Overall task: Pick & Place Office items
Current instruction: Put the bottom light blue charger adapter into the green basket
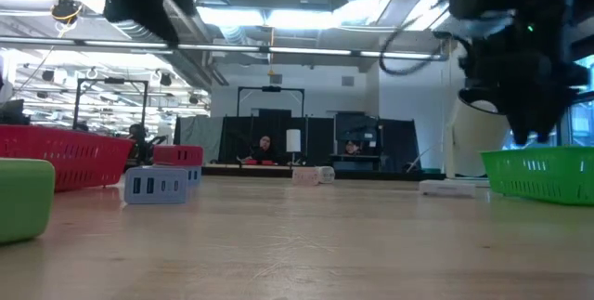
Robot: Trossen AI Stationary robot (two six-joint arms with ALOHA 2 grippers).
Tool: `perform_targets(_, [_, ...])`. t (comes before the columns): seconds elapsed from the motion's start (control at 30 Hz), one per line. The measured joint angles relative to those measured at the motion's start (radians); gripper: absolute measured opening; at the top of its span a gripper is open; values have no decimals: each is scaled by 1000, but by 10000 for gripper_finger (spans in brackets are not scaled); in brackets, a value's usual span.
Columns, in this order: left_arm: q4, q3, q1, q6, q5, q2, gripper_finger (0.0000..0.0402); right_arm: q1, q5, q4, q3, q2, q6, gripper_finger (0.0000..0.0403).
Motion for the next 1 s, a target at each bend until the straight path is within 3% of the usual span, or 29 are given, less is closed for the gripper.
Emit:
perform_targets(0.2, [43,0,-52,331,32,150,255,-15,131,3,98,0,-249,319])
perform_targets(0.4, [79,0,-78,841,141,267,255,-56,281,39,146,0,-443,319])
perform_targets(0.63, [100,0,-54,1325,250,379,255,-99,220,95,152,0,-381,319])
perform_targets(1.0, [120,0,48,1782,318,474,255,-100,199,120,152,0,-241,319])
